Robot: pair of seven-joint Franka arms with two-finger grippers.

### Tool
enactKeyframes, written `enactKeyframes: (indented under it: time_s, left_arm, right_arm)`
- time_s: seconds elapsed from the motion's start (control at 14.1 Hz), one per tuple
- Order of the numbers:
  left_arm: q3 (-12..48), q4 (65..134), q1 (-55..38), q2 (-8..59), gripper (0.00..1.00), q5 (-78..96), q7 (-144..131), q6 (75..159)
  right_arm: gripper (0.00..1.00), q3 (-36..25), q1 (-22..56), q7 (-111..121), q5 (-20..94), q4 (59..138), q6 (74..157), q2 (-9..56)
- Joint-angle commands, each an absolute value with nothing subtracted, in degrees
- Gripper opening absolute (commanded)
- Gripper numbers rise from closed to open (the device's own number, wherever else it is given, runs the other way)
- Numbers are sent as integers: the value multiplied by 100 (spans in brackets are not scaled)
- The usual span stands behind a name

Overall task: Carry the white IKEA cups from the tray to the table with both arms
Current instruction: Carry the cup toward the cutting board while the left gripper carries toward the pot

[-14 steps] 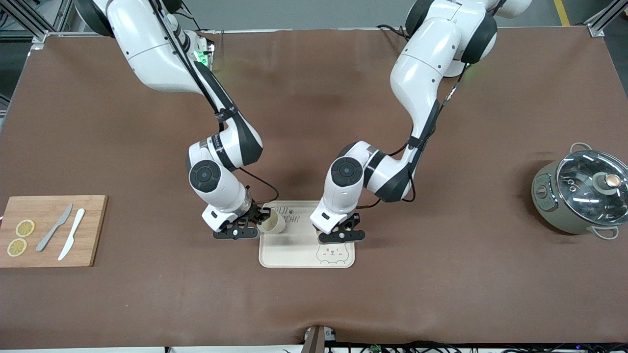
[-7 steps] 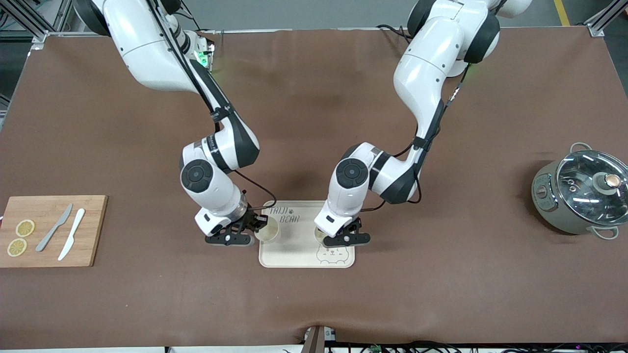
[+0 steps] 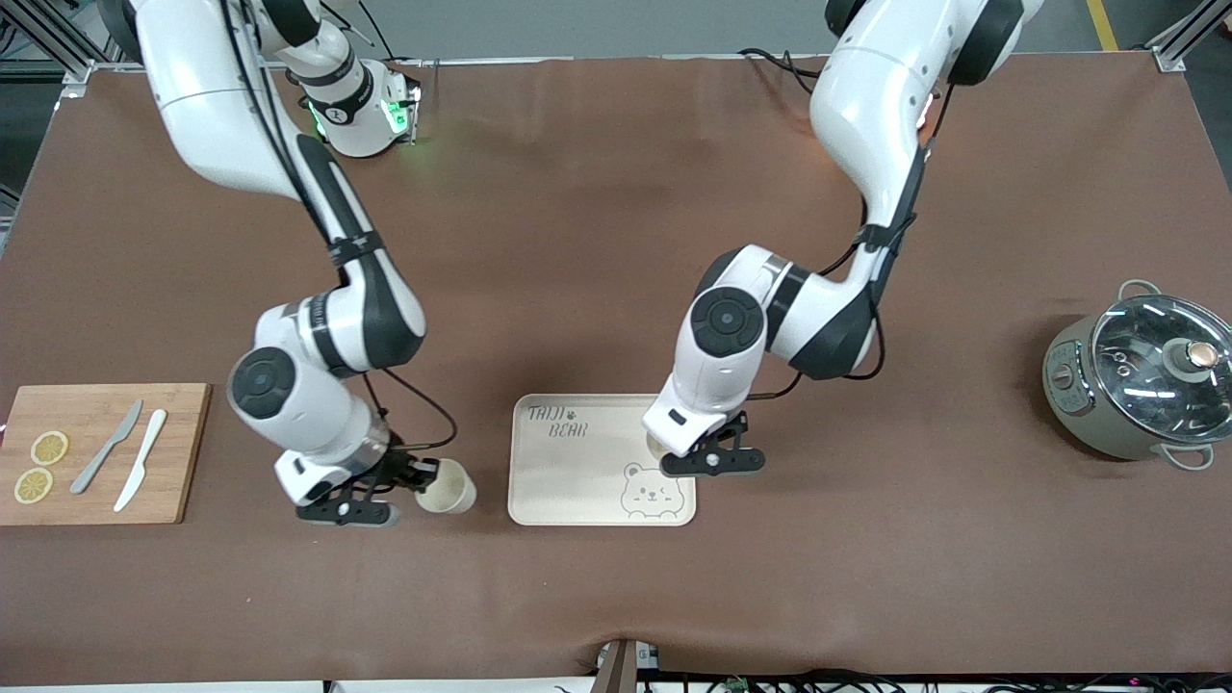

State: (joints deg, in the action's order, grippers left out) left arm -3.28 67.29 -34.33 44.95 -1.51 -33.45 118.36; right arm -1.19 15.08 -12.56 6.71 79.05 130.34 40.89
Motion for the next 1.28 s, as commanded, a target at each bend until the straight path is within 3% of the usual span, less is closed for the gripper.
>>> enactKeyframes:
  time_s: [0.0,0.21,0.43,0.71,1.21]
  left_arm:
    - [-159,8897,-3087,2835,0,-89,-2675,12092]
    - [201,10979,-2471,1524,0,-35,-2216,13249]
    - [237,12293,-2294,985,0,-35,-1952,14314]
    - [246,13199,-2067,739,0,-35,-1443,15046]
    - [255,14149,-1416,229,0,-26,-336,15082]
  right_arm:
    - [0,-26,1083,-469,607,7770,12640,4052]
    - [0,-53,652,322,545,7682,12489,4061]
    - [0,-70,177,1018,212,7682,12498,4078]
    - [0,-70,-342,1773,176,7717,12533,4131]
    - [0,-62,-676,2092,246,7752,12586,4473]
